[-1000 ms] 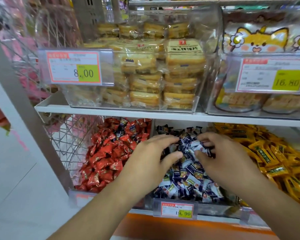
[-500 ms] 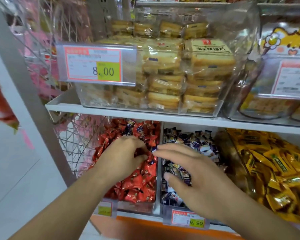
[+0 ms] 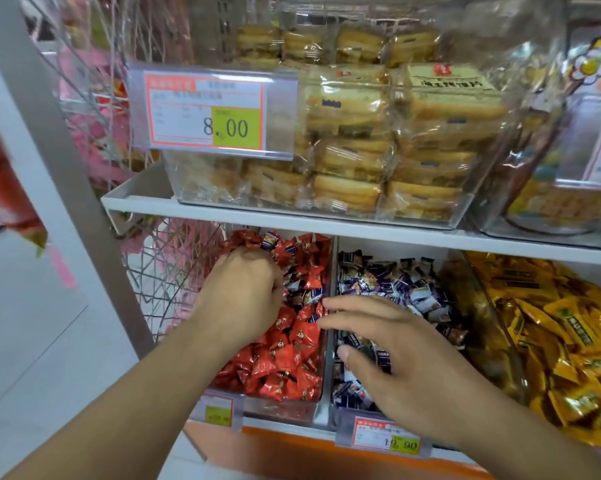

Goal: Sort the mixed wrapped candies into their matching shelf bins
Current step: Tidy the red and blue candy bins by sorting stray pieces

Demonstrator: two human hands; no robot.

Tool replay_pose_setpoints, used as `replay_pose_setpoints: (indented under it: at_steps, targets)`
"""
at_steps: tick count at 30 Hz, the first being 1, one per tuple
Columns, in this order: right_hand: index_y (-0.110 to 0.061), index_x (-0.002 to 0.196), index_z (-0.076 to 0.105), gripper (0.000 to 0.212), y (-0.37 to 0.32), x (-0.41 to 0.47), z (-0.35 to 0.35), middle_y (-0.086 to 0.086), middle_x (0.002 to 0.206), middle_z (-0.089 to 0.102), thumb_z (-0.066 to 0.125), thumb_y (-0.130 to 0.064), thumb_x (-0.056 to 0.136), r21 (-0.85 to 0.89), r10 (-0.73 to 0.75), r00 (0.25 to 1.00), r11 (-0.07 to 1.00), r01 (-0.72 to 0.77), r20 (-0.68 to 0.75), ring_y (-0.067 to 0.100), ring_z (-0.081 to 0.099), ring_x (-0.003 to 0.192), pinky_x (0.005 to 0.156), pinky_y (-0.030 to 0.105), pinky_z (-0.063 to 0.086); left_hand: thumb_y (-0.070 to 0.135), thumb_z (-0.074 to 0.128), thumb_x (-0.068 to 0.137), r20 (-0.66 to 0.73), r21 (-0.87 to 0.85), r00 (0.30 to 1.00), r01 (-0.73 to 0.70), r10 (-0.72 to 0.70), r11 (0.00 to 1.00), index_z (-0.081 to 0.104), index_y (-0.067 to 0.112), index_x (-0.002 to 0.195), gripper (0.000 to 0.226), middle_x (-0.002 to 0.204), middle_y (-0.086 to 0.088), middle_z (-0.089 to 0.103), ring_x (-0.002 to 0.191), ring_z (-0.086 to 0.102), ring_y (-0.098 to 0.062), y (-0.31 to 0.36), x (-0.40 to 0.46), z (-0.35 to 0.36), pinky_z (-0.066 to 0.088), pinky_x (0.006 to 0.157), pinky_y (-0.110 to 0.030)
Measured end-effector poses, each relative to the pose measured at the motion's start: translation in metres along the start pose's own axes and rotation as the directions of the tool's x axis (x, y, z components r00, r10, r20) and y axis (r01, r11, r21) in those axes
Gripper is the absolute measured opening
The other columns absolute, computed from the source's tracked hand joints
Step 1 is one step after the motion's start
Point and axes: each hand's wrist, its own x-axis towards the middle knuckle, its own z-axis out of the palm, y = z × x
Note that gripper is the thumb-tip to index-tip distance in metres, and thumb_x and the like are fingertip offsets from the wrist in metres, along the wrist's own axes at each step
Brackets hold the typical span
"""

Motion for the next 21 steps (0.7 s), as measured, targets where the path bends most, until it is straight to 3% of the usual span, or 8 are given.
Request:
replay_pose_setpoints:
  at_steps: [3,4,7,11,16,21]
  targets:
    - [-0.055,0.142,0.05,0.037,-0.002,-0.001,0.001,-0.054,0.146,0.021,0.048,-0.041,0.107,0.018,0.01,1.0,1.0,-0.01,-0.012,-0.027,0.011,0.138,0.101,-0.001,0.013,0.026,0.073,0.089,-0.008,-0.25,1.0,-0.029,0.028,0.968,0.077,0.026,0.095,0.007,0.099,0.01,0.072,0.091,0.065,-0.01,0.01,0.008,0.0,0.056,0.085,-0.032]
    - [-0.055,0.142,0.05,0.037,-0.003,-0.001,0.001,-0.055,0.146,0.021,0.049,-0.041,0.107,0.02,0.012,1.0,1.0,-0.012,-0.014,-0.028,0.011,0.138,0.101,-0.001,0.013,0.03,0.075,0.089,0.032,-0.298,0.999,-0.006,0.017,0.954,0.076,0.026,0.104,0.015,0.107,0.009,0.072,0.096,0.066,-0.01,0.013,0.01,0.003,0.056,0.086,-0.032]
    - [-0.055,0.142,0.049,0.038,-0.004,0.0,0.002,-0.055,0.146,0.02,0.049,-0.041,0.107,0.019,0.015,1.0,1.0,-0.015,-0.009,-0.027,0.011,0.139,0.103,0.001,0.013,0.042,0.077,0.087,0.18,-0.288,0.983,0.069,-0.017,0.955,0.068,0.028,0.126,0.043,0.129,0.005,0.067,0.114,0.064,-0.014,0.013,0.01,0.015,0.056,0.095,-0.035]
    - [-0.055,0.141,0.051,0.038,-0.003,0.001,0.001,-0.055,0.146,0.021,0.05,-0.038,0.107,0.027,0.01,1.0,1.0,-0.01,-0.005,-0.026,0.012,0.139,0.104,0.004,0.015,0.032,0.077,0.086,0.252,-0.247,0.966,0.119,-0.055,0.962,0.06,0.029,0.138,0.055,0.143,0.002,0.058,0.126,0.058,-0.017,0.008,0.012,0.018,0.051,0.103,-0.032]
    - [-0.055,0.141,0.051,0.039,-0.002,0.0,0.0,-0.055,0.146,0.021,0.051,-0.036,0.107,0.029,0.009,1.0,1.0,-0.009,0.002,-0.027,0.013,0.139,0.103,0.001,0.014,0.025,0.076,0.083,0.273,-0.22,0.961,0.098,-0.036,0.971,0.061,0.029,0.138,0.057,0.144,0.005,0.052,0.131,0.052,-0.015,0.007,0.011,0.015,0.048,0.105,-0.029]
    - [-0.056,0.143,0.048,0.042,-0.002,-0.003,-0.001,-0.056,0.146,0.018,0.051,-0.035,0.107,0.037,0.02,1.0,0.999,-0.02,0.006,-0.027,0.011,0.139,0.101,-0.002,0.012,0.022,0.078,0.078,0.226,-0.254,0.971,0.134,-0.076,0.958,0.07,0.032,0.117,0.041,0.131,0.006,0.061,0.109,0.063,-0.011,0.008,0.01,0.015,0.056,0.088,-0.027]
